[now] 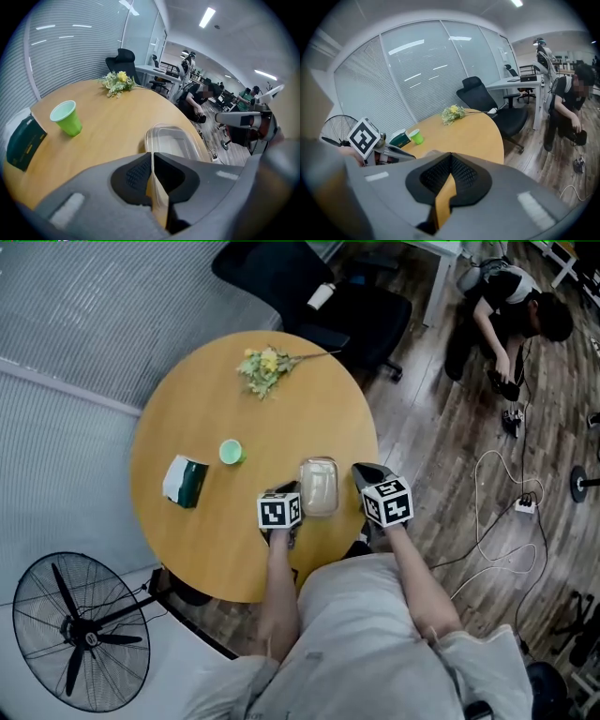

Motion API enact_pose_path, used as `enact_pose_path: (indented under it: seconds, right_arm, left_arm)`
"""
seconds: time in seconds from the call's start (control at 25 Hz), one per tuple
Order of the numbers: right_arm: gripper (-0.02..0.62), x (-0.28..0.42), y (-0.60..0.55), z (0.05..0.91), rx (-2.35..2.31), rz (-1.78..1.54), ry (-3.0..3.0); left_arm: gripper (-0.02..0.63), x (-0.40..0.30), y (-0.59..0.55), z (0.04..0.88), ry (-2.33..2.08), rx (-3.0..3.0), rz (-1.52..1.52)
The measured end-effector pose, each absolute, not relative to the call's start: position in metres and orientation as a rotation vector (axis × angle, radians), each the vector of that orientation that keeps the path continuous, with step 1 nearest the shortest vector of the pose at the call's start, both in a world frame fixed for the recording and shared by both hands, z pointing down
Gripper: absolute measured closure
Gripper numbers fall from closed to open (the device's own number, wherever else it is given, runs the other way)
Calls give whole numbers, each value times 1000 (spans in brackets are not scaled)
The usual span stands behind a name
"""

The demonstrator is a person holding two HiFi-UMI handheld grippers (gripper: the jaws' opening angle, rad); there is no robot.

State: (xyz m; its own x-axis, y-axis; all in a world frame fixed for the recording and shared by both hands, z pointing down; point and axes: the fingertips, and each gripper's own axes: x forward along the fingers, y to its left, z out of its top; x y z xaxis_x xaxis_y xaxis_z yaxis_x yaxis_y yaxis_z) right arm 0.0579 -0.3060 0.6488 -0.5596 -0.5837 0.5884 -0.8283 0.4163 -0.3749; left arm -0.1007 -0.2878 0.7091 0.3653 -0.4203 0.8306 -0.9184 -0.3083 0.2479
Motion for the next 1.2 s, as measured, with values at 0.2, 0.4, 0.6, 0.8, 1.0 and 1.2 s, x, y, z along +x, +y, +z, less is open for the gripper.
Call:
enact_pose_path:
  seconds: [0.2,0.4,0.6,0.8,1.0,1.2]
  right_arm:
    - [595,51,-298,647,1182,912,-2320]
    - [597,44,-299,643,1169,902,-2341]
    - [595,44,-283,641,1156,910,-2344]
    - [595,33,-276,640,1143,901,-2353]
    - [595,24,-270,641,1142,901,-2362]
    - [595,28,-255,636,1154,887,-2358]
  left_arm:
    - [584,-103,-284,698,-1182,1907,839]
    - [586,-106,-288,687,-1220,1944,803]
    - [588,-104,-283,674,-1275,1977,748]
    - [588,-117,-279,668,-1306,1961,639]
    - [588,-121,-271,665,-1304,1972,555]
    - [588,-121,-260,660,-1304,1962,468]
